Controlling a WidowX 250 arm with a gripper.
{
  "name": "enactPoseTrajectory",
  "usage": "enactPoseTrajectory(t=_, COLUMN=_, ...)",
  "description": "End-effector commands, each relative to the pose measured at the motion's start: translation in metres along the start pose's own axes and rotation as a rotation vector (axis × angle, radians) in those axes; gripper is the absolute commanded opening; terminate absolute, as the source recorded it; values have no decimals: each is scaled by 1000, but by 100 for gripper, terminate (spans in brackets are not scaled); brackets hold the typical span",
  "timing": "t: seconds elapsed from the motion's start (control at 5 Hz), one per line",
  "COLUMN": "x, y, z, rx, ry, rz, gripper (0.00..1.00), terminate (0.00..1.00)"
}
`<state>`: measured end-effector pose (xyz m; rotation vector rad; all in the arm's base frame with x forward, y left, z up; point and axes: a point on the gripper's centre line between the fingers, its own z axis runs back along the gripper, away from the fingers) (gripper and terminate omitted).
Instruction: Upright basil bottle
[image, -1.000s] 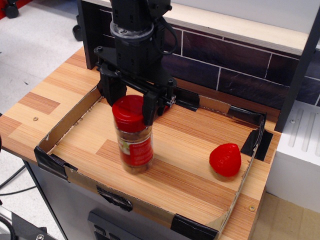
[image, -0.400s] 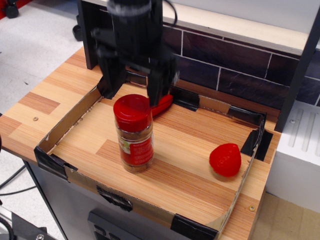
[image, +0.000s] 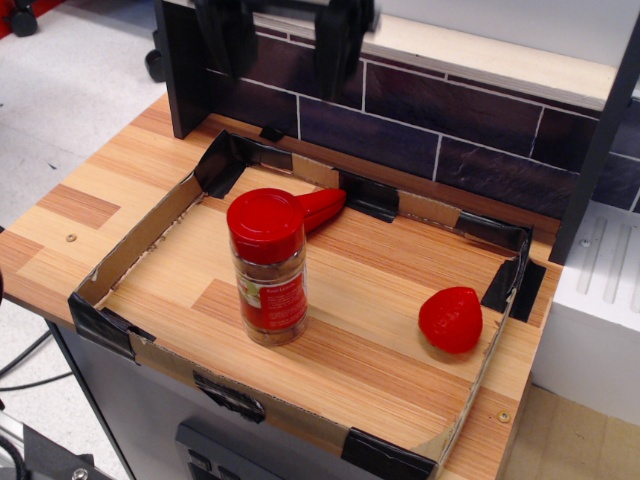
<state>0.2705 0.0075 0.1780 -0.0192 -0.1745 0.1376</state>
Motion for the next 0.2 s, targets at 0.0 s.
enactPoseTrajectory(t=0.0, x=0, y=4, z=13, rx=-3, ry=-42, rz=8, gripper=100, terminate=100)
